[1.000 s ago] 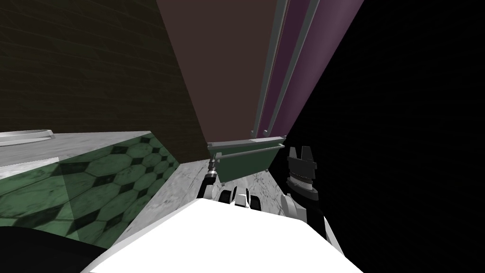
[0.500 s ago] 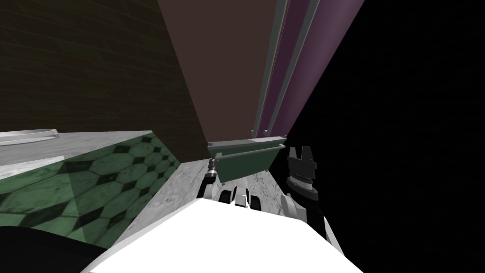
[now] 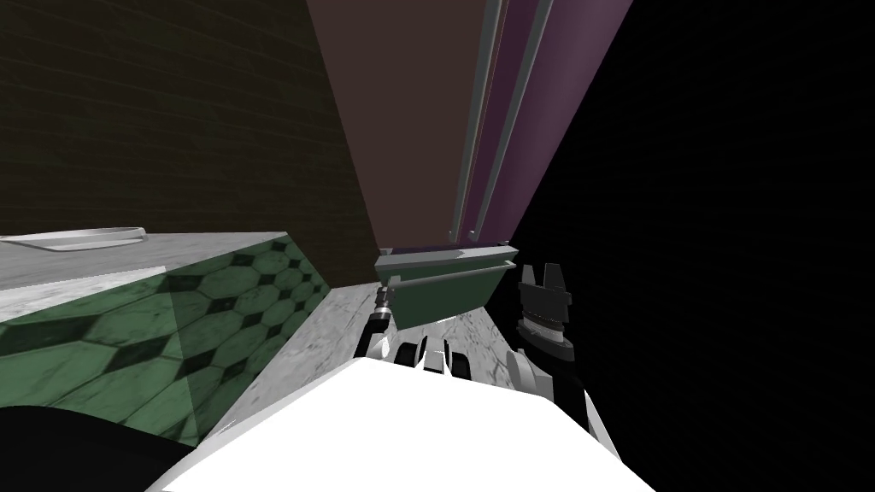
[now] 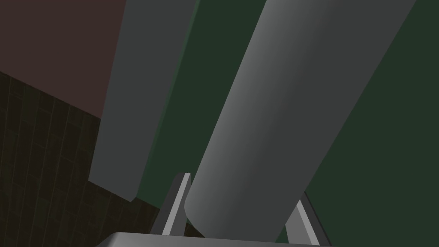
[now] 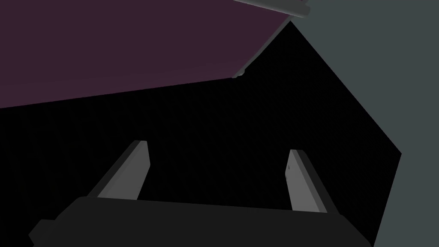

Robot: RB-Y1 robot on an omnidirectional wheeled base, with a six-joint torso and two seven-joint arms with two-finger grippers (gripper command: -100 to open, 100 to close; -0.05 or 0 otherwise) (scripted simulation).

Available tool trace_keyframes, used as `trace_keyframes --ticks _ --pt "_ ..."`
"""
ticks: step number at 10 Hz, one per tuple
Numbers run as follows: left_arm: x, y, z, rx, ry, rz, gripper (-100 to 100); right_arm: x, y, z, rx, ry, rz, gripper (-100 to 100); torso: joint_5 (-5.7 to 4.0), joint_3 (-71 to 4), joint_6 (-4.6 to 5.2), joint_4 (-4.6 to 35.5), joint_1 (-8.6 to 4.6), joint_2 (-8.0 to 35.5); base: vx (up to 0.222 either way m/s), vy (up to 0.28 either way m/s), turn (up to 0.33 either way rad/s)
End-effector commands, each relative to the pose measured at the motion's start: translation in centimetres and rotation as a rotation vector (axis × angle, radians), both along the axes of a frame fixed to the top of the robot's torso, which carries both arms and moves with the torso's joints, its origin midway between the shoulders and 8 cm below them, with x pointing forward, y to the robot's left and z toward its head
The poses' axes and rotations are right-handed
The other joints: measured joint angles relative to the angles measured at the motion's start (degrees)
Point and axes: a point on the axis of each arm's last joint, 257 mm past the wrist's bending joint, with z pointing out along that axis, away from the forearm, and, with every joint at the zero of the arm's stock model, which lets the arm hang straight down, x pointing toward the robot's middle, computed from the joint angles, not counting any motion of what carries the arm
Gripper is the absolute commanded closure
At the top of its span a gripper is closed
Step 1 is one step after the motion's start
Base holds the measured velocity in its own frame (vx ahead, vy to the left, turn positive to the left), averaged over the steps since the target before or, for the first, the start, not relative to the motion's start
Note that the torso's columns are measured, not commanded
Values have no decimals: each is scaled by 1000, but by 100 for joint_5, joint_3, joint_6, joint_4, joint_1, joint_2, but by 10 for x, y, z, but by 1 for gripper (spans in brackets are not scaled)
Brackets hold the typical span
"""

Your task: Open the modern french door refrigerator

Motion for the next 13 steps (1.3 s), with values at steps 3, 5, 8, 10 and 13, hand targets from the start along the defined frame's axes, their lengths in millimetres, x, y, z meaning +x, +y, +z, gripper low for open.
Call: trace_keyframes --ticks 3,5,8,10,13 --pt "-4 -5 3 0 -2 -8 100 0 0 0 0 0 0 0 3 18 -2 3 -2 23 -178 -69 6" --pt "-7 -6 1 0 3 -8 100 0 0 0 0 0 0 0 -3 -2 -3 8 13 -8 -103 -42 5" --pt "-11 -8 3 0 -3 -11 100 0 0 0 0 0 0 0 4 20 7 1 -9 25 -175 -77 13" --pt "-14 -9 0 0 4 -11 100 0 0 0 0 0 0 0 -2 -4 -1 7 12 -12 -97 -31 2" --pt "-18 -12 2 0 -1 -14 100 0 0 0 0 0 0 0 5 24 1 1 -9 31 -181 -86 13"
